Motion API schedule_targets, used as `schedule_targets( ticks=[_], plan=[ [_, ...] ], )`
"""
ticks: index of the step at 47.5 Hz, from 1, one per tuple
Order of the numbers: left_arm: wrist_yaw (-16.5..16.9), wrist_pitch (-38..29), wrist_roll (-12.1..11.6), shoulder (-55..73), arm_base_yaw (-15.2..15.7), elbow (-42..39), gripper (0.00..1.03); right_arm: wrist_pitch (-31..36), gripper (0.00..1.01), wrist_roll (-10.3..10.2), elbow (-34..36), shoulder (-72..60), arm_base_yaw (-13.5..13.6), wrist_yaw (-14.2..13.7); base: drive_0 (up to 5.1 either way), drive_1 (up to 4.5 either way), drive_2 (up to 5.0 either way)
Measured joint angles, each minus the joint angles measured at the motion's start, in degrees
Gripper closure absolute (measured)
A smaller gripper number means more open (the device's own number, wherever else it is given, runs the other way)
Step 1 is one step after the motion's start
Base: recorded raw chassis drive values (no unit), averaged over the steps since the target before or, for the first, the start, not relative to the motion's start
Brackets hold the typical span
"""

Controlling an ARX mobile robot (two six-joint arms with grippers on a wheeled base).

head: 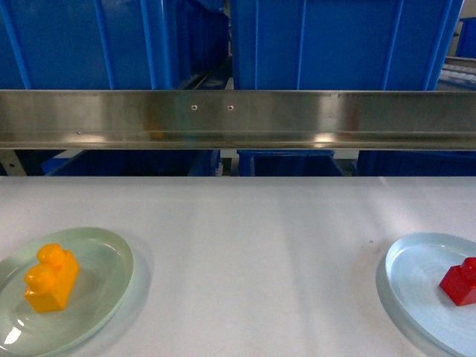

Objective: Sort and place red and yellow blocks in left bins

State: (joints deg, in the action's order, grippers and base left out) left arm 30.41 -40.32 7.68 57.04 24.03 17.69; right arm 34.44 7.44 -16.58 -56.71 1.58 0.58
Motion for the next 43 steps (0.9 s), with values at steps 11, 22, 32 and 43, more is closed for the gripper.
schedule_targets(
  ticks=[11, 22, 32, 43],
  plan=[
    [-2.78, -1.53, -1.09, 7.06, -3.91, 2.99, 0.05, 0.96, 0.03, 2.19, -7.74, -14.58, -1.68, 2.73, 0.0, 0.0, 0.0],
    [-2.95, -1.68, -1.64, 6.71, -3.74, 2.99, 0.05, -3.43, 0.03, 3.48, -11.72, -26.36, 0.33, 5.33, 0.0, 0.0, 0.0],
    [-2.95, -1.66, -1.66, 6.71, -3.74, 2.99, 0.05, -4.59, 0.03, 1.03, -13.33, -33.11, 4.07, 6.43, 0.0, 0.0, 0.0],
    [-2.95, -1.64, -1.66, 6.71, -3.74, 2.99, 0.05, -0.94, 0.03, -2.54, -13.22, -40.83, 3.98, 5.73, 0.0, 0.0, 0.0]
  ],
)
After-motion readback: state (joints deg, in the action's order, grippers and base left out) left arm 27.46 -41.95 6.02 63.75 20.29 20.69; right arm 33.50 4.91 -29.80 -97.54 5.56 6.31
